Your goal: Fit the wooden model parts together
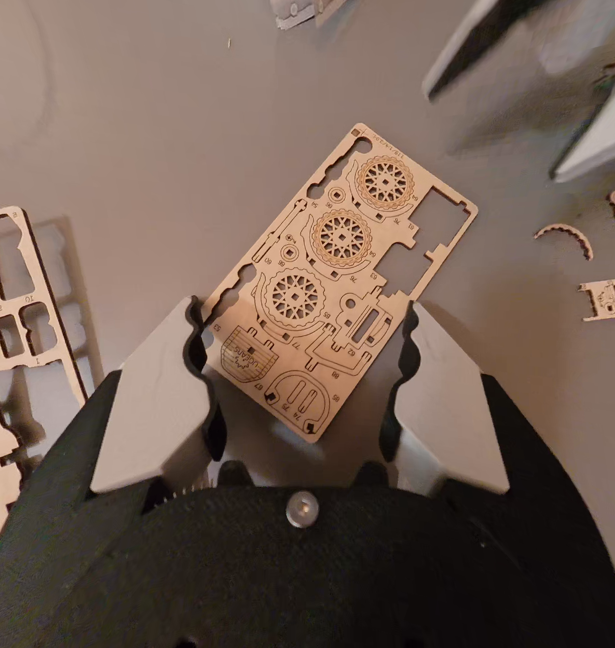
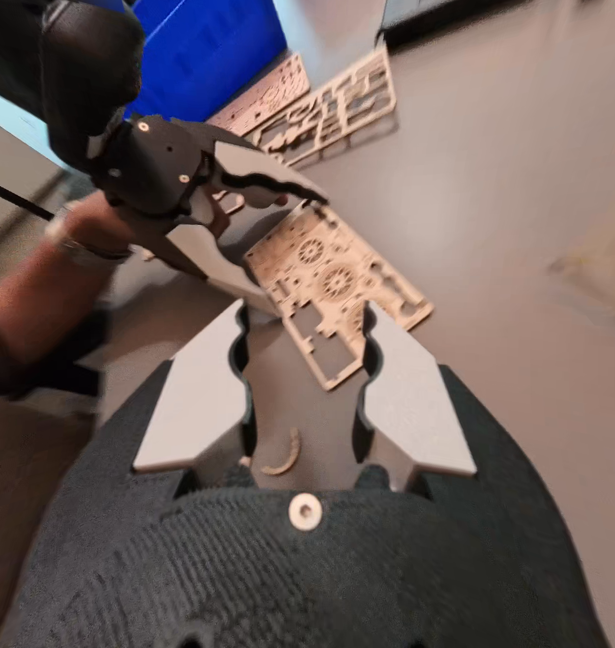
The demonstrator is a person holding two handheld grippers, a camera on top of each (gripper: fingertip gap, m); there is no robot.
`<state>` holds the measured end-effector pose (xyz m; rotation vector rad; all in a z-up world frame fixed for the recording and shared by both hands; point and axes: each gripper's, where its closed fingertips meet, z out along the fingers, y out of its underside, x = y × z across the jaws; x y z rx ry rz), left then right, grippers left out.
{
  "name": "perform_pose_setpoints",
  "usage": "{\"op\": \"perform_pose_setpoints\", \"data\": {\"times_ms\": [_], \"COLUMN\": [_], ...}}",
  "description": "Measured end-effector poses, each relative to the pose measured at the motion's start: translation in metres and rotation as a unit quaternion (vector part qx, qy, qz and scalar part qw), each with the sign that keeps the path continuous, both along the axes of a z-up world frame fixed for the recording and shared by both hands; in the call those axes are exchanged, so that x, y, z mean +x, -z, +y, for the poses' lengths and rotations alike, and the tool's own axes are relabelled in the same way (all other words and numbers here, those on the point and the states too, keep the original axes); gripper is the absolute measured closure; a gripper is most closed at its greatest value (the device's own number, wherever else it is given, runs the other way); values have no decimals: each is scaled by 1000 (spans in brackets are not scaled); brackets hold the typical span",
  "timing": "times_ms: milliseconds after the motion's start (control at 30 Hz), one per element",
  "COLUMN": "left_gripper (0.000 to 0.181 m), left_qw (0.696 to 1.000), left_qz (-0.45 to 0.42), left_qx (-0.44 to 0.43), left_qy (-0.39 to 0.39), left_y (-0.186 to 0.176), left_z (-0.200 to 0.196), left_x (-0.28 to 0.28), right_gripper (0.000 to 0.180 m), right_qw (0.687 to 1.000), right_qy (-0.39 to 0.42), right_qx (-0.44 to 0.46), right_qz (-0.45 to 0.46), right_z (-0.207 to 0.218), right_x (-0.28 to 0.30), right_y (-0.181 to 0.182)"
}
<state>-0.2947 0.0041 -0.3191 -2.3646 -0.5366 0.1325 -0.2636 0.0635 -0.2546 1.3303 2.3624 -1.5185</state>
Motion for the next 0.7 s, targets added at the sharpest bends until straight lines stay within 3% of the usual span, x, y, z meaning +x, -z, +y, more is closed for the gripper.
{"op": "perform_pose_setpoints", "data": {"times_ms": [133, 200, 367, 433, 467, 500, 700], "left_gripper": [73, 84, 85, 84, 84, 84, 80], "left_qw": [1000, 1000, 996, 994, 992, 991, 968], "left_qz": [1, -2, -41, -44, -42, -41, -39], "left_qx": [9, 20, 74, 100, 113, 126, 227], "left_qy": [9, 4, -9, -16, -23, -32, -101], "left_y": [-1, -3, -18, -29, -35, -40, -75], "left_z": [-1, -3, -4, -5, -6, -7, -14], "left_x": [1, -2, -4, -7, -10, -13, -38], "right_gripper": [81, 67, 38, 43, 56, 87, 87], "right_qw": [976, 957, 929, 932, 936, 939, 949], "right_qy": [-113, -174, -242, -231, -223, -220, -186], "right_qx": [128, 184, 263, 258, 253, 244, 238], "right_qz": [137, 140, 100, 101, 103, 107, 93], "right_z": [-13, -22, -32, -33, -33, -33, -32], "right_x": [-11, -8, -4, -9, -12, -12, -11], "right_y": [12, 32, 70, 70, 68, 63, 62]}}
